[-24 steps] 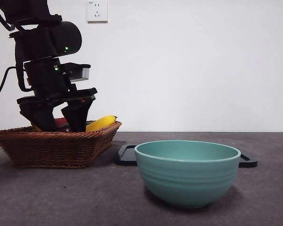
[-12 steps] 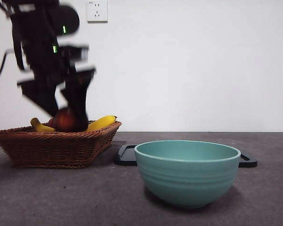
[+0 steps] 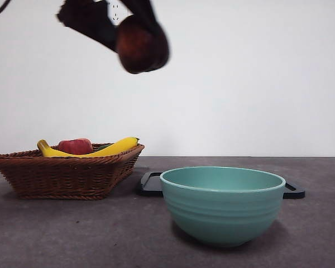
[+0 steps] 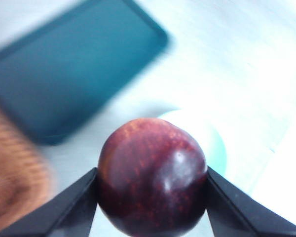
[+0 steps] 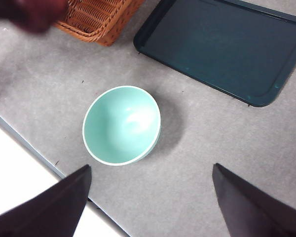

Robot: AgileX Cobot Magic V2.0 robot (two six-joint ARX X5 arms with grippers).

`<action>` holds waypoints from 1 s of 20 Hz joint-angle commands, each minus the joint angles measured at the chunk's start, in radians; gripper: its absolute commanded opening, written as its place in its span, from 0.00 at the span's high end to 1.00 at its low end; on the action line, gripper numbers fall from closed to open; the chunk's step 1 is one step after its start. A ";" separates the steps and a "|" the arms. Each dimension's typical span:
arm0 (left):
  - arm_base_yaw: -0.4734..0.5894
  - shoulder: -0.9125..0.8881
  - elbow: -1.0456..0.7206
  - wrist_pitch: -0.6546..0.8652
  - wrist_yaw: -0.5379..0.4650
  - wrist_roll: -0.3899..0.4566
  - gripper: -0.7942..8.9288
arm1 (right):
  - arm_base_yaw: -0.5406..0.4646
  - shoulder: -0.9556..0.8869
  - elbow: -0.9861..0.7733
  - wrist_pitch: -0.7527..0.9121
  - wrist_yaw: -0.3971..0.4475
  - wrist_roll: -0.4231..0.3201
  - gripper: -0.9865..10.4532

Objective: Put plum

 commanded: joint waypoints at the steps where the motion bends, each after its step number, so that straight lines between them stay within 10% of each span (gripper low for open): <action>1: -0.067 0.055 0.019 0.008 0.002 -0.003 0.68 | 0.003 0.008 0.019 0.007 -0.003 0.011 0.57; 20: -0.259 0.476 0.019 0.153 -0.118 0.080 0.68 | 0.003 0.008 0.019 0.007 -0.004 0.010 0.57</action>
